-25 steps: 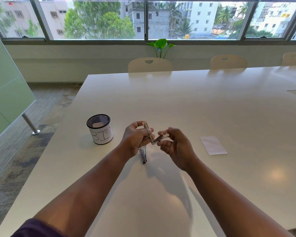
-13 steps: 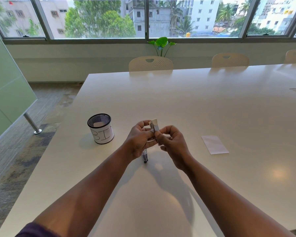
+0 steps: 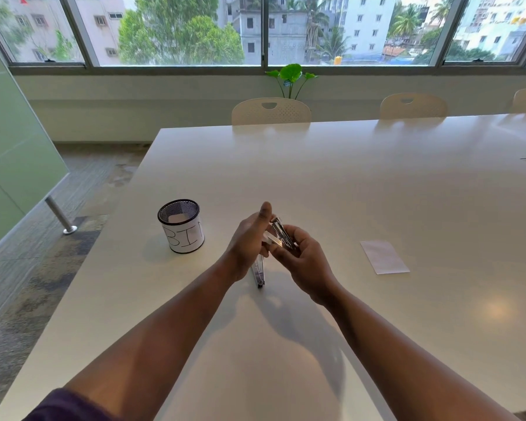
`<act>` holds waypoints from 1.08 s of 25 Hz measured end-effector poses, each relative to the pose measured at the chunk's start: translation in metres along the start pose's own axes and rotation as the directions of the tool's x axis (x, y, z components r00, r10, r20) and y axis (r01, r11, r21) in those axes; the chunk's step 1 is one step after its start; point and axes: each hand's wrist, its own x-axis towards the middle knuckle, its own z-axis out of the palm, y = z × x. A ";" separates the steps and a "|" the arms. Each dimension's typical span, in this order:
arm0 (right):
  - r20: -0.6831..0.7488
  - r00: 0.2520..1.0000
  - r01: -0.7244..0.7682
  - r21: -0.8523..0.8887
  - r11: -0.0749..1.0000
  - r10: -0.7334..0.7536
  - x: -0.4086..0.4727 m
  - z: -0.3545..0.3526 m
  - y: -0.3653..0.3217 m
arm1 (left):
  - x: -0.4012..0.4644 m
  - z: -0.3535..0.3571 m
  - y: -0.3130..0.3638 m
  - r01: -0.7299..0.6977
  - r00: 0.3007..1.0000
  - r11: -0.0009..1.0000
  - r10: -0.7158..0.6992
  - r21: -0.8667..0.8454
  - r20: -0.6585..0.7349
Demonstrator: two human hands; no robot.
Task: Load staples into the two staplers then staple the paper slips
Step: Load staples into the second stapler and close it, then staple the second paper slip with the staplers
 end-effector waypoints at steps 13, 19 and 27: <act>0.133 0.950 0.297 -0.665 0.686 -0.283 -0.006 0.002 0.006 | 0.000 0.001 -0.012 -0.109 0.976 0.930 0.167 0.352 -0.140; 0.152 0.937 0.330 -0.681 0.654 -0.315 -0.012 0.004 0.006 | -0.001 0.001 -0.017 -0.129 0.969 0.878 0.210 0.461 -0.130; 0.013 0.978 0.144 -0.762 0.631 -0.208 -0.019 -0.019 0.005 | 0.003 0.023 -0.015 -0.161 0.981 0.930 0.188 0.330 -0.054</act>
